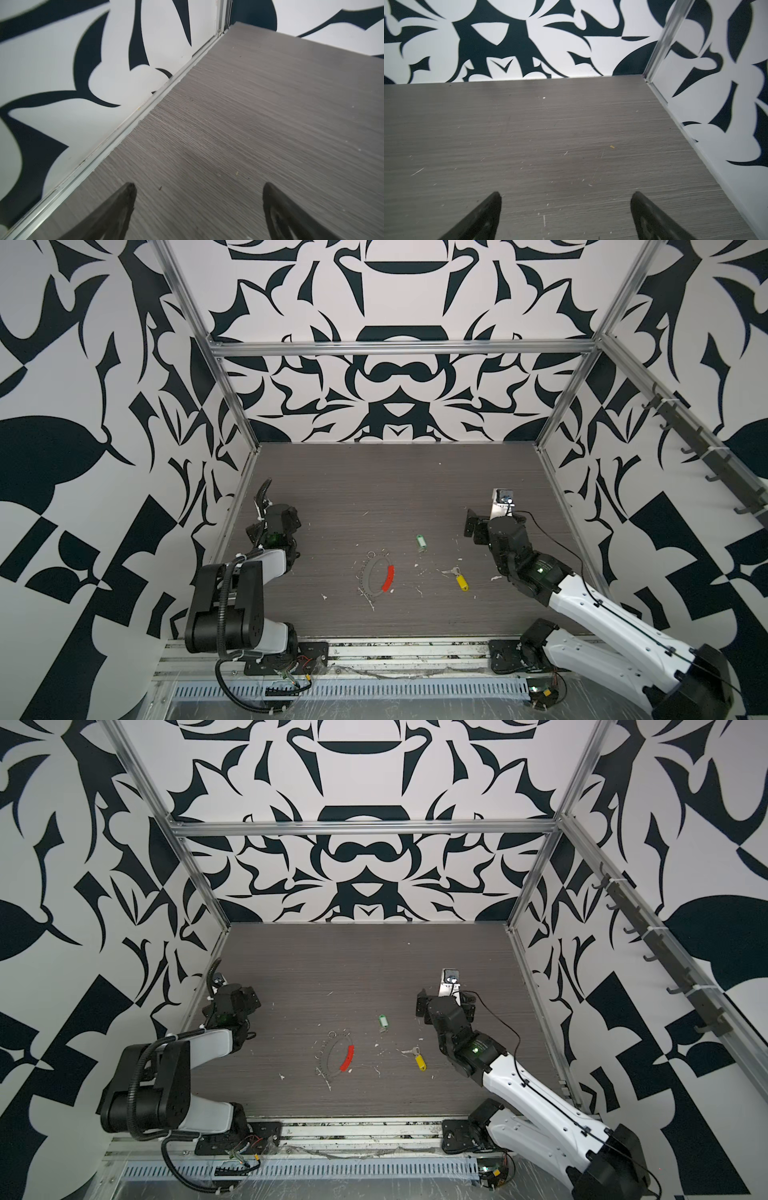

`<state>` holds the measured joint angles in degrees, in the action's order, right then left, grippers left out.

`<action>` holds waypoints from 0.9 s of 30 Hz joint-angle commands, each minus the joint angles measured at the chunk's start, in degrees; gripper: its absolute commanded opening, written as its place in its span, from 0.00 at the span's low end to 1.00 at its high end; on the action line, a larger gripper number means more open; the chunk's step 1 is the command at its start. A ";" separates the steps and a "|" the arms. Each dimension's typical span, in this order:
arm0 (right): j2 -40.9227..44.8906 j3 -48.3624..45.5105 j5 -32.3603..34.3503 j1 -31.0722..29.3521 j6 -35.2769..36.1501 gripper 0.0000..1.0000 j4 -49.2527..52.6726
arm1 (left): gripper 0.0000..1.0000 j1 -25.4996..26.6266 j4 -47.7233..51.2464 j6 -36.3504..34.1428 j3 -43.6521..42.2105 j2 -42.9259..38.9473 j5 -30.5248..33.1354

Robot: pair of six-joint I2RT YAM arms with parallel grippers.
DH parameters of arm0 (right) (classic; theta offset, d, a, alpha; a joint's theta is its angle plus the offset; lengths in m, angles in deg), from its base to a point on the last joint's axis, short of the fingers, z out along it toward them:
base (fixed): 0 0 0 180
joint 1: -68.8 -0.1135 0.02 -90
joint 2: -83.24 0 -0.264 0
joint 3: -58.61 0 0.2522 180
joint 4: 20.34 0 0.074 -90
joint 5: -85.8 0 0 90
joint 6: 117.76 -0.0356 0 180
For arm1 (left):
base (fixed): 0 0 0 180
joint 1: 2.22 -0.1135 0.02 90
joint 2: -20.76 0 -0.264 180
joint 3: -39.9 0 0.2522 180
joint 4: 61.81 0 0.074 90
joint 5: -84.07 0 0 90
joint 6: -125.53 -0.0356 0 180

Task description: Remove the keys from the keyring

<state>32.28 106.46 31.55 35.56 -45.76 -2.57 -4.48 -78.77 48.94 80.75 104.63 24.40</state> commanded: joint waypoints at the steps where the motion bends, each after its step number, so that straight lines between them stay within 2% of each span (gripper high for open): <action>1: 0.30 -3.91 3.57 5.13 7.10 0.99 -13.02 | 0.98 -0.18 -10.30 -2.23 -0.96 2.42 -5.47; 2: -0.12 -6.08 2.37 7.27 9.32 0.99 -17.14 | 0.99 -0.13 -14.87 -3.85 -2.88 2.92 -8.43; 5: -2.05 -12.85 -2.05 12.31 14.99 0.99 -31.12 | 0.99 -0.14 -20.57 -4.83 -6.24 4.37 -13.06; 7: -4.85 -15.48 -4.53 15.01 16.48 0.99 -37.71 | 0.99 -0.11 -29.41 -6.72 -7.60 7.20 -12.19; 9: -8.94 -15.55 -6.11 17.18 17.63 0.99 -39.14 | 0.99 -0.19 -20.35 -4.64 -5.83 4.16 -12.74; 12: -15.46 -15.60 -6.39 19.03 18.29 0.99 -42.17 | 0.99 -0.07 -27.80 -6.31 -7.49 6.61 -12.05; 15: -22.42 -16.92 -8.46 21.37 18.26 0.99 -49.41 | 0.99 -0.06 -22.72 -4.92 -6.53 4.92 -12.39; 18: -29.43 -17.77 -9.89 23.62 17.40 0.99 -56.97 | 0.99 -0.09 -26.55 -5.80 -7.37 6.02 -12.00; 24: -39.57 -17.09 -13.08 25.25 17.21 0.99 -65.73 | 0.99 -0.11 -25.79 -5.55 -7.14 5.77 -12.05; 26: -38.09 -14.35 -13.98 25.26 16.99 0.99 -57.62 | 0.99 -0.08 -25.49 -5.44 -7.14 5.74 -12.07; 27: -38.21 -14.43 -14.55 25.41 16.70 0.99 -58.10 | 0.99 -0.11 -25.52 -5.49 -7.09 5.72 -12.12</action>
<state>-7.06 89.39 18.87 60.79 -28.82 -58.26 -4.50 -102.12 43.63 74.00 110.29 12.42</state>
